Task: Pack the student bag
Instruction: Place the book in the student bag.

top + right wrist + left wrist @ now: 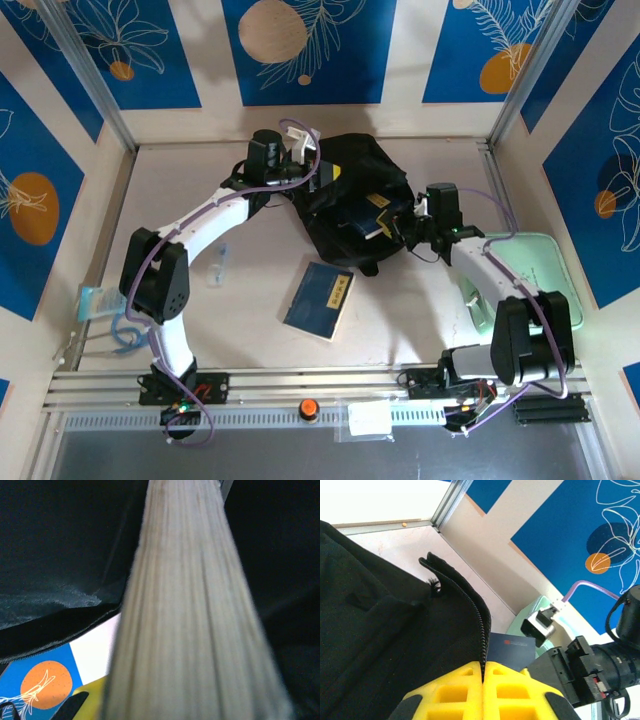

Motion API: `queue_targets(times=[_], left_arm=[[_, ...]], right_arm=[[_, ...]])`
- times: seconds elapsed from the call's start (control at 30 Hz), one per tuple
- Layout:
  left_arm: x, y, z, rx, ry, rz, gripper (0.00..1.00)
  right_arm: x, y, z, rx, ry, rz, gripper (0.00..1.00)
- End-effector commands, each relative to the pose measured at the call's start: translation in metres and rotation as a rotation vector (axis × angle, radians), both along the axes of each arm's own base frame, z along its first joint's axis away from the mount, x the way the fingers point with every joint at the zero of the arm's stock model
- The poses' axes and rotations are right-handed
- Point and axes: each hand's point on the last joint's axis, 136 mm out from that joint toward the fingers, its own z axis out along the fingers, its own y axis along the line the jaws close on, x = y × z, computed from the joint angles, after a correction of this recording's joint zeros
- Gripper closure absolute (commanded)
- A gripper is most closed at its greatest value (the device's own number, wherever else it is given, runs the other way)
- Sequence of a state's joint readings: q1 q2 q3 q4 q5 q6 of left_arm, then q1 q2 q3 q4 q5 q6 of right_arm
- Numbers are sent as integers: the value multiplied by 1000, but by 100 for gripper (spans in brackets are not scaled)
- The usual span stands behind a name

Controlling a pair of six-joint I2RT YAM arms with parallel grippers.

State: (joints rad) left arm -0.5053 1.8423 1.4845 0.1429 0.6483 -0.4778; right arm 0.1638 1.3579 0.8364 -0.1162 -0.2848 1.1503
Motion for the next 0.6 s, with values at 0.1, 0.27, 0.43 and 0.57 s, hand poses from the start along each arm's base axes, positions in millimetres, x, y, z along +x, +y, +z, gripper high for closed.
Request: queue_targets(times=[0.1,0.27,0.43,0.57], left_arm=[[-12,-3,33,-74,-61,-45,100],[-12,-3,28,-71,-47,-40,100],[-10,-1,21,-64,-33,-20,100],[-12,0,17,-54,-21,-20,100]], right_arm=[[34,7,8,-26,-72,-25,91],[53,10,-25,-81,-5,-67,91],[79,18,-57,-57,72,-99,89],[93,26,-68,-56,101,-81,84]])
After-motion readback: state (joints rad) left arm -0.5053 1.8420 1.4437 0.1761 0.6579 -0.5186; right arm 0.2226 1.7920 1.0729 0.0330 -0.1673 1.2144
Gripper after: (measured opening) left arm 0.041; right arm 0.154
